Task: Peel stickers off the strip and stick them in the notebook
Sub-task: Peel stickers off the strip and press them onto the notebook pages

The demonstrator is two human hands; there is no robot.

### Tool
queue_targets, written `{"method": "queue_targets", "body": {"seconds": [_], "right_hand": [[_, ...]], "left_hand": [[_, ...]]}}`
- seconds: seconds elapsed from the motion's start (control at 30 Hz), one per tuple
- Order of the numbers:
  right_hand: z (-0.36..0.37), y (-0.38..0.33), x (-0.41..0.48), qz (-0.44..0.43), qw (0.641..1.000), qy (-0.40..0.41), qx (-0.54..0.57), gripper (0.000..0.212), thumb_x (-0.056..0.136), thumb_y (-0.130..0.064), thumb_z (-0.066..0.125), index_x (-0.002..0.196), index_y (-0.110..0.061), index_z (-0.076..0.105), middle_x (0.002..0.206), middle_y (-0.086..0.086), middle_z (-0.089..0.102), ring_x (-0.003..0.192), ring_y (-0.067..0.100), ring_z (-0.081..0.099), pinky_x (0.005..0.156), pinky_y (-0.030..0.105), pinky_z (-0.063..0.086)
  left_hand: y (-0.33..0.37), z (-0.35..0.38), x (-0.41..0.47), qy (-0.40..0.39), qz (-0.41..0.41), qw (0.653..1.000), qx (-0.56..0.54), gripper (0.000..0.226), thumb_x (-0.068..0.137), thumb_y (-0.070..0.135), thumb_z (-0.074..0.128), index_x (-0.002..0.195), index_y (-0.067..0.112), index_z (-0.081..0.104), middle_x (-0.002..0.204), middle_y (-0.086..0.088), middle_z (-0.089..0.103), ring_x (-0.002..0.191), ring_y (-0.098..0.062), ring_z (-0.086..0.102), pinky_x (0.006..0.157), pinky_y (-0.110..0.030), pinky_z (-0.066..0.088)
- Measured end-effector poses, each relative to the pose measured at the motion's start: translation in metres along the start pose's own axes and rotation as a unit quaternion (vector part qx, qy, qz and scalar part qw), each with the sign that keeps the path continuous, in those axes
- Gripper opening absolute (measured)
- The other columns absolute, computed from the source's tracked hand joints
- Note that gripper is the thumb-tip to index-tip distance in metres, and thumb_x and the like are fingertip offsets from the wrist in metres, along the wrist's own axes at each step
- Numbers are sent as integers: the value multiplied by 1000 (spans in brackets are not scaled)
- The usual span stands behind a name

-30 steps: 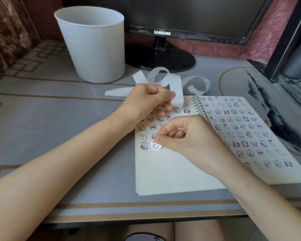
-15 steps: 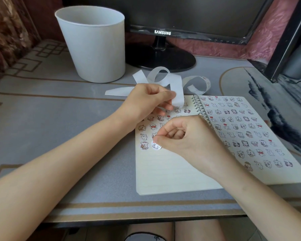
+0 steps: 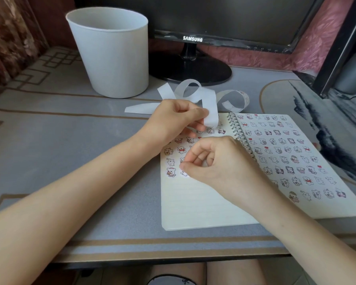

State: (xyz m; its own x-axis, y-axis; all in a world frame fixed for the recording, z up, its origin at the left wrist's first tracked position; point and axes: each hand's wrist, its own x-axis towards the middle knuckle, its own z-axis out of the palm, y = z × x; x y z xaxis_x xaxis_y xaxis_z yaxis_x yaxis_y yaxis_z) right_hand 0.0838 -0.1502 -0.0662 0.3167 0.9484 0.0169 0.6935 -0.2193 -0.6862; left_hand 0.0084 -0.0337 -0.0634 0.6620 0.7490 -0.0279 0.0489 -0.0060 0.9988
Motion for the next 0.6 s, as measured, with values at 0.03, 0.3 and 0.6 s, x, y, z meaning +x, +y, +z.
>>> {"method": "queue_targets", "body": {"seconds": [0.03,0.3,0.6], "right_hand": [[0,0,0,0,1000,-1,0,12,72,-32,75,69,-24,67,53,-19,60,49,0,51,64,33,53],[-2,1,-1,4,1000,-15,6,15,73,-32,76,70,-22,66,50,-18,56,45,1,48,56,25,37],[-6,7,4,12,997,-44,69,18,78,-20,75,81,-24,57,57,-8,55,53,-13,49,64,20,32]], "left_hand": [[0,0,0,0,0,1000,0,20,89,11,64,69,7,60,65,0,61,58,-6,64,49,-14,48],[0,0,0,1,0,1000,5,20,89,12,64,70,6,61,65,0,61,57,-5,63,49,-14,48],[1,0,-1,0,-2,1000,0,18,90,10,62,73,3,60,67,-6,61,47,-3,59,49,-14,49]]}}
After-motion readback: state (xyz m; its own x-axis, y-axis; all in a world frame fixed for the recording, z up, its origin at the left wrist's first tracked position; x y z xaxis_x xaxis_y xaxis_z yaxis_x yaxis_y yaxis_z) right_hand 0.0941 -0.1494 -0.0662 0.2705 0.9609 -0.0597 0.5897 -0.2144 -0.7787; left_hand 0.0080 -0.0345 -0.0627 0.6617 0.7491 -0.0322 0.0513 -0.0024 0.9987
